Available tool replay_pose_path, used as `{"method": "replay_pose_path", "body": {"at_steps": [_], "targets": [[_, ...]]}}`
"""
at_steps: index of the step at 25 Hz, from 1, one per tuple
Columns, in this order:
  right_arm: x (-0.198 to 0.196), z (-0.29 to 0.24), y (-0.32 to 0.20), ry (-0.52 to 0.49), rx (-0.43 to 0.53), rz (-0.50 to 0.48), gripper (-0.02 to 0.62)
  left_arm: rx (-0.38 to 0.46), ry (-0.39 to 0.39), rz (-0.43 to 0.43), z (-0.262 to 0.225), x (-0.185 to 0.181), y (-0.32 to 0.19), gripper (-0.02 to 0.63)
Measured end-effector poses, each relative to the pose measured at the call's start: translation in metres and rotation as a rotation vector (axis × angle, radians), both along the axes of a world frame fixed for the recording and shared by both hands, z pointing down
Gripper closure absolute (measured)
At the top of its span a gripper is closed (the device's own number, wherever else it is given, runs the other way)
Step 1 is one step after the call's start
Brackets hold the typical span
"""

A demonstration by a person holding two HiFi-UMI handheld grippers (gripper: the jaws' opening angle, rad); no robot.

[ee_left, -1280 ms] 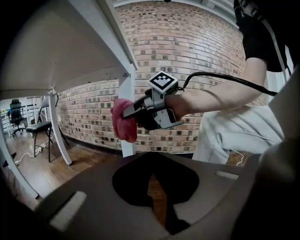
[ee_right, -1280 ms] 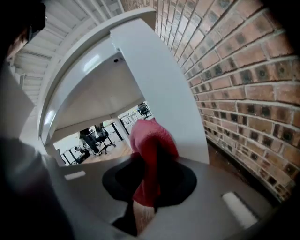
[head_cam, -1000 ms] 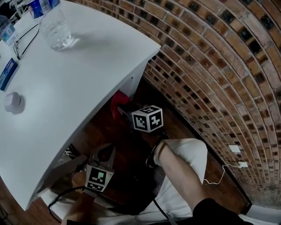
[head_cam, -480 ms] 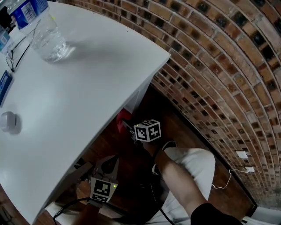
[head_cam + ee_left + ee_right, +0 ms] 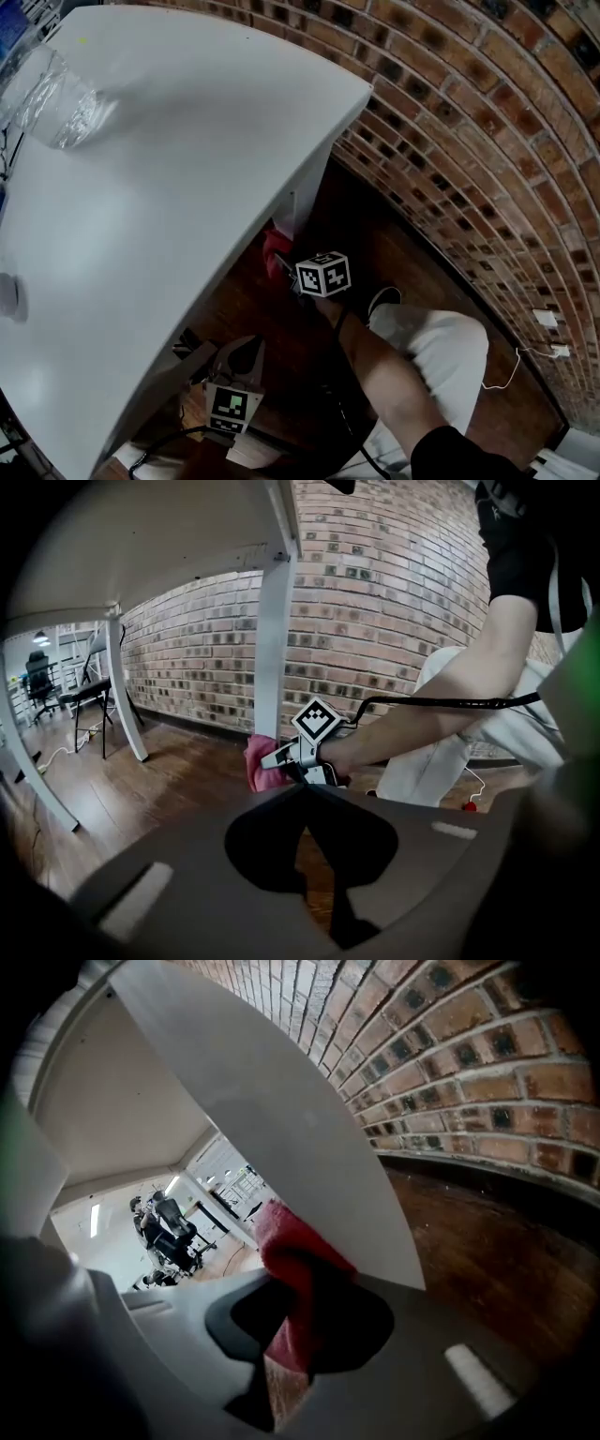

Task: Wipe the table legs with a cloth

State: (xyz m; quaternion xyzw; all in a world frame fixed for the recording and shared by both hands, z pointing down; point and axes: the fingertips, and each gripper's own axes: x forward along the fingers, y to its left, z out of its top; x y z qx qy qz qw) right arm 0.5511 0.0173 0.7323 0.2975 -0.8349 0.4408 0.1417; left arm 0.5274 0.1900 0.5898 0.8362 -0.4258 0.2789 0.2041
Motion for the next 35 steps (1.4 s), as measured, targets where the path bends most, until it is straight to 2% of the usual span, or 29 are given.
{"method": "replay_pose_path", "body": {"at_steps": [10, 24, 30, 35], "targets": [[-0.002, 0.072, 0.001, 0.036, -0.066, 0.001, 0.546, -0.075, -0.007, 0.022, 0.02, 0.016, 0.01, 0.606], [-0.003, 0.153, 0.004, 0.045, -0.158, 0.052, 0.546, -0.22, -0.055, -0.013, 0.072, 0.021, 0.014, 0.606], [0.002, 0.167, 0.008, 0.12, -0.168, 0.046, 0.546, -0.273, -0.07, -0.06, 0.1, 0.014, 0.011, 0.606], [0.011, 0.18, 0.009, 0.141, -0.171, 0.036, 0.545, -0.324, -0.035, -0.14, 0.12, 0.021, -0.001, 0.606]]}}
